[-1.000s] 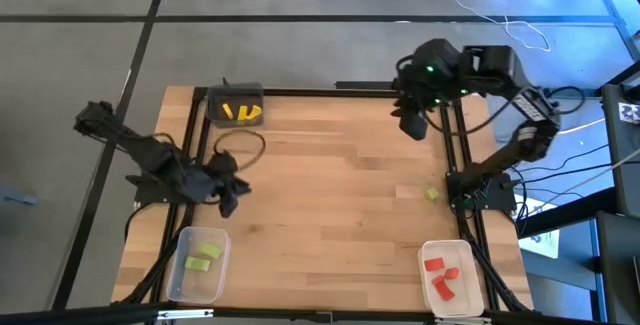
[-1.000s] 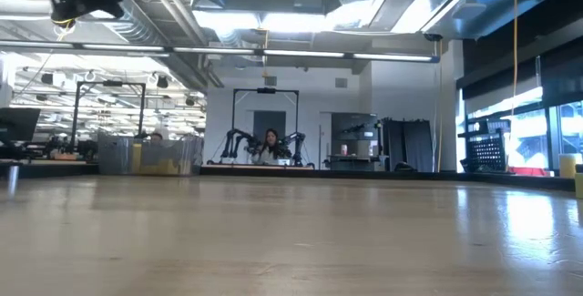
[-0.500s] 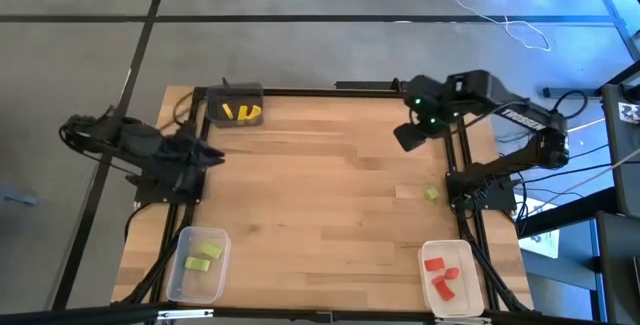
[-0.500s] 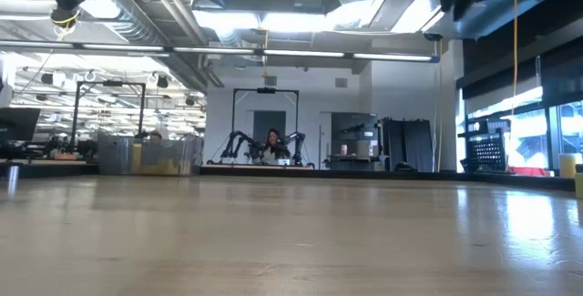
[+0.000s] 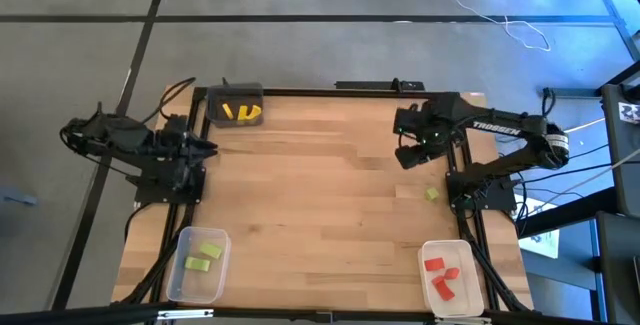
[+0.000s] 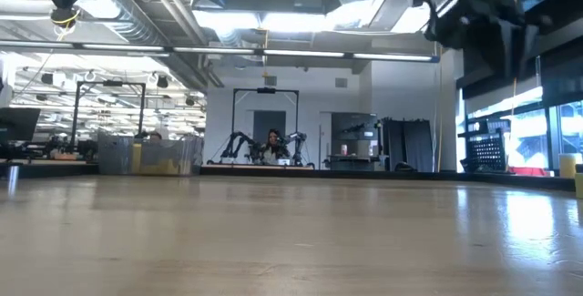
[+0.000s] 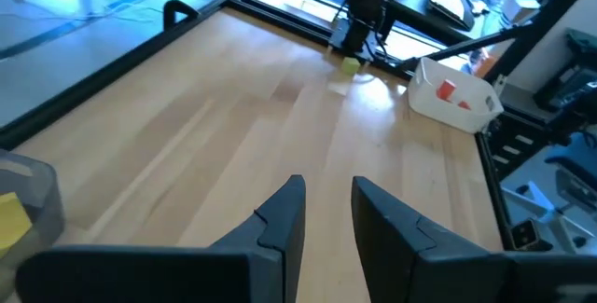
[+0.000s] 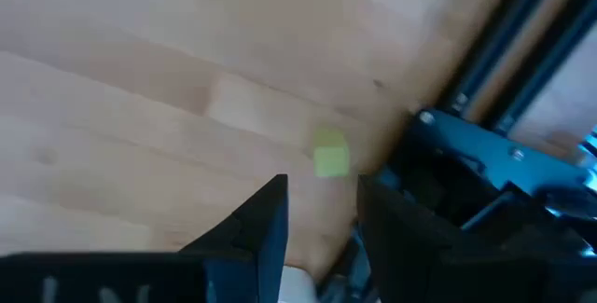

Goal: Sort & place blocks by color
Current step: Put the green block into the transparent bin

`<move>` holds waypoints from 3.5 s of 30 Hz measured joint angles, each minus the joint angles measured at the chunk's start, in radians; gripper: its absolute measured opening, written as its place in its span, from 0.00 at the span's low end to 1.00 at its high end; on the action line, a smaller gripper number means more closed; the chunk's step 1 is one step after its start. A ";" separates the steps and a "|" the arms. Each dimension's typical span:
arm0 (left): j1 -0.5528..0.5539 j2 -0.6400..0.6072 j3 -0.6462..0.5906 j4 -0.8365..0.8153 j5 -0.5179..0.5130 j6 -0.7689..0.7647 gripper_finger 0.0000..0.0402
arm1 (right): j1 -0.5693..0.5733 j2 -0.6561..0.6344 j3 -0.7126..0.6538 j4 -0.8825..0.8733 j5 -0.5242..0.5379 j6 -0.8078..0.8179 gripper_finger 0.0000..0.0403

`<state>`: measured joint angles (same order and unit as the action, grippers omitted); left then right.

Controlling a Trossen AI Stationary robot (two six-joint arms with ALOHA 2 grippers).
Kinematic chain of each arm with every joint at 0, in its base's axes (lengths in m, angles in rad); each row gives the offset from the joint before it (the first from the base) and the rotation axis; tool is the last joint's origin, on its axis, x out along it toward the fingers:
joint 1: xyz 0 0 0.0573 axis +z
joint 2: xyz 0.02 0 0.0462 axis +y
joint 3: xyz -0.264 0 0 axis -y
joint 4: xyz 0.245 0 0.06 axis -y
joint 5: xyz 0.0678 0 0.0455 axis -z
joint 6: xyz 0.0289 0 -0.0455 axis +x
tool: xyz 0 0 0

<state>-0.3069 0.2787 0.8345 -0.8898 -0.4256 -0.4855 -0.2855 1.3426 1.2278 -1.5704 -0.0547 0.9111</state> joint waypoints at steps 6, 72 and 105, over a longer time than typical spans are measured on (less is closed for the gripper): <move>0.000 0.000 0.000 0.021 -0.037 -0.008 0.20 | -0.001 0.000 -0.146 0.023 -0.075 -0.095 0.32; 0.000 0.125 0.000 0.083 -0.053 0.051 0.20 | 0.000 0.000 -0.327 0.211 -0.156 -0.063 0.56; 0.000 0.127 0.000 0.143 -0.054 0.052 0.20 | 0.054 0.015 -0.548 0.399 -0.195 0.181 0.56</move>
<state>-0.3073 0.4053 0.8341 -0.7471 -0.4793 -0.4332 -0.2317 1.3578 0.6800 -1.1710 -0.2496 1.0919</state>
